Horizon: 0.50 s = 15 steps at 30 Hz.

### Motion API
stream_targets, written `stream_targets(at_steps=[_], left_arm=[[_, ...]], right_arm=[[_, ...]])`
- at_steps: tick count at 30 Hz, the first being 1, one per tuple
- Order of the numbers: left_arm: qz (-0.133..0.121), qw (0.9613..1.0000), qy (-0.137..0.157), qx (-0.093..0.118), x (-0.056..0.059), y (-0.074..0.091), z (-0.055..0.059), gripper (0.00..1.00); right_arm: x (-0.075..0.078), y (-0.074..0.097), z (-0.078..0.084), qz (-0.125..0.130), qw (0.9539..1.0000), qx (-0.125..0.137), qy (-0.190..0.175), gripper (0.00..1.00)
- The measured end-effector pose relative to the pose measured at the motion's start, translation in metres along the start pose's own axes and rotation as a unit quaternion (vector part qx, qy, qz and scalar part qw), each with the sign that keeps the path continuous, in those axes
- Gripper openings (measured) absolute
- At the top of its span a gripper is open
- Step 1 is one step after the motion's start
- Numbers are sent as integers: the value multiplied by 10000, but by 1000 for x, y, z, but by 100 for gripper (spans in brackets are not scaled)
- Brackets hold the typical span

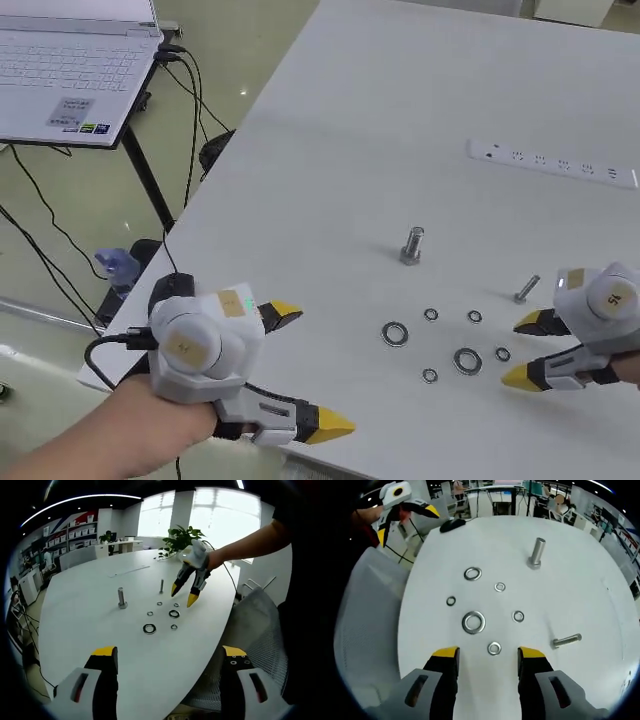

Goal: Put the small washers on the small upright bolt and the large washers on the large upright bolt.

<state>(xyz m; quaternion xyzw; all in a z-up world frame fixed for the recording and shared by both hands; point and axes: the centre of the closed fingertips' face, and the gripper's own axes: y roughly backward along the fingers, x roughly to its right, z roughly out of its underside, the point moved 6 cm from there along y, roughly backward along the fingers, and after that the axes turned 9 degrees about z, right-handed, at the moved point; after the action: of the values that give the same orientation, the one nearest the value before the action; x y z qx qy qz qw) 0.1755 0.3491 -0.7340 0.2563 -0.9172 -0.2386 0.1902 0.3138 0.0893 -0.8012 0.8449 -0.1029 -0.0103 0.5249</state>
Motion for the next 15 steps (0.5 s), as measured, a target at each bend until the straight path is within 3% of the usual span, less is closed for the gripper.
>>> stream_targets(at_steps=[3,15], left_arm=[[86,10000,-35,-34,1,0,2,85],[185,9998,-107,-46,-2,-2,0,86]], right_arm=[[1,-4,2,8,9997,-192,144,43],[0,-10,-3,61,9987,-365,339,35]])
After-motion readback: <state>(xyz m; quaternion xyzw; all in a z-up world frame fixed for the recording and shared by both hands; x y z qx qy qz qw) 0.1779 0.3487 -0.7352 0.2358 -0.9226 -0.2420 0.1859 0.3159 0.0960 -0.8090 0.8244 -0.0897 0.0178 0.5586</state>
